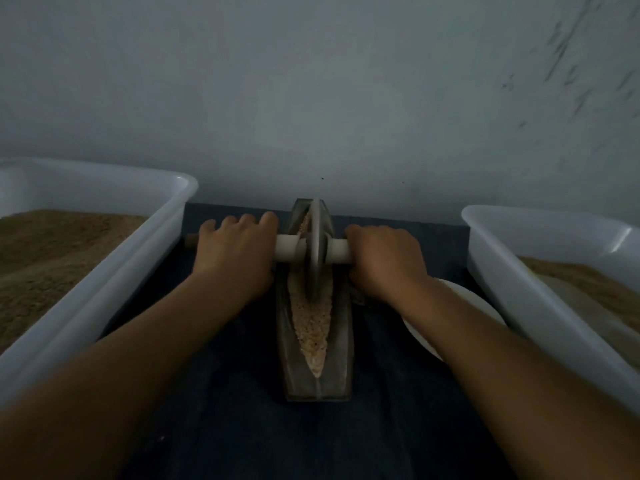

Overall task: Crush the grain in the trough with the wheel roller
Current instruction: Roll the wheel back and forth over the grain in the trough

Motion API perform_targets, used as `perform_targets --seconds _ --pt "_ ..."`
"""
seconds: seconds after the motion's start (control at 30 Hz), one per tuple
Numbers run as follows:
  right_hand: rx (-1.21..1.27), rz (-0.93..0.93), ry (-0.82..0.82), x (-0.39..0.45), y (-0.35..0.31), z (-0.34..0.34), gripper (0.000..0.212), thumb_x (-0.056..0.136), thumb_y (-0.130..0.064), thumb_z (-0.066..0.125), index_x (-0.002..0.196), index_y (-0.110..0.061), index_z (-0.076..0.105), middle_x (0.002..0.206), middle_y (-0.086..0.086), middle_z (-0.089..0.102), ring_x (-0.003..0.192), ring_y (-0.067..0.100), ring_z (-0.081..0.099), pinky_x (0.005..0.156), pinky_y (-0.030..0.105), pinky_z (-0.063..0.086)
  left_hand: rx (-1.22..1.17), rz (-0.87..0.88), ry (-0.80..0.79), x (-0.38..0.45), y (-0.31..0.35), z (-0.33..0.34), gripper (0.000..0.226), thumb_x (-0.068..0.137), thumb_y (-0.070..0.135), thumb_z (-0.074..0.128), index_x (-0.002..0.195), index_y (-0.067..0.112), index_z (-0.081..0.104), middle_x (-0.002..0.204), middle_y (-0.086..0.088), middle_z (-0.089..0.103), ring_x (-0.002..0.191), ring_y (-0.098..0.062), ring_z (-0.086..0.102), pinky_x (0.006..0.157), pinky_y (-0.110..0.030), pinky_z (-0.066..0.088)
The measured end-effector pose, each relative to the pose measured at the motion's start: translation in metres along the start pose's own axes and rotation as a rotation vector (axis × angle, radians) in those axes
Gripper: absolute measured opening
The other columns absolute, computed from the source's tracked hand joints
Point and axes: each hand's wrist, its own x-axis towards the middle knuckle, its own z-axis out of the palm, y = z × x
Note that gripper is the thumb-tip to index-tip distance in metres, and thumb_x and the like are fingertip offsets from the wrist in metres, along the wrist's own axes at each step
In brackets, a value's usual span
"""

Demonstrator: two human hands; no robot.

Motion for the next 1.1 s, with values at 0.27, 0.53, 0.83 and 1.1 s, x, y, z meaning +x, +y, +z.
perform_targets --seconds 0.27,0.53,0.83,1.1 --pt "0.024 0.080 -0.186 0.046 0.010 0.009 0.026 0.083 -0.036 0.069 0.107 -0.026 0.066 0.104 0.005 0.066 0.092 0.026 0.063 0.061 0.028 0.036 0.003 0.019 0.070 0.036 -0.004 0.008 0.041 0.086 0.023 0.068 0.117 0.014 0.042 0.110 -0.012 0.062 0.100 -0.031 0.059 0.080 -0.041 0.042" --pt "0.048 0.064 0.019 -0.008 0.001 0.006 0.019 0.080 -0.036 0.068 0.095 -0.027 0.059 0.089 -0.001 0.066 0.081 0.025 0.062 0.053 0.029 0.022 0.168 0.075 0.113 0.006 0.002 0.007 0.030 0.086 0.030 0.067 0.105 0.017 0.048 0.094 -0.005 0.064 0.082 -0.024 0.062 0.065 -0.035 0.035" --pt "0.102 -0.037 0.141 -0.061 -0.012 -0.028 0.012 0.076 -0.020 0.072 0.086 -0.019 0.065 0.075 0.003 0.064 0.066 0.026 0.058 0.059 0.030 0.029 0.134 0.117 0.095 -0.053 -0.005 -0.011 0.027 0.089 0.037 0.063 0.107 0.023 0.048 0.097 0.003 0.061 0.074 -0.015 0.051 0.062 -0.030 0.038" --pt "0.050 -0.053 0.115 -0.063 -0.017 -0.032 0.007 0.082 -0.018 0.066 0.088 -0.020 0.063 0.077 0.001 0.062 0.067 0.022 0.054 0.060 0.031 0.030 0.153 0.077 0.163 -0.070 -0.003 -0.005 0.038 0.086 0.037 0.066 0.093 0.026 0.030 0.093 0.008 0.060 0.067 -0.010 0.041 0.053 -0.027 0.027"
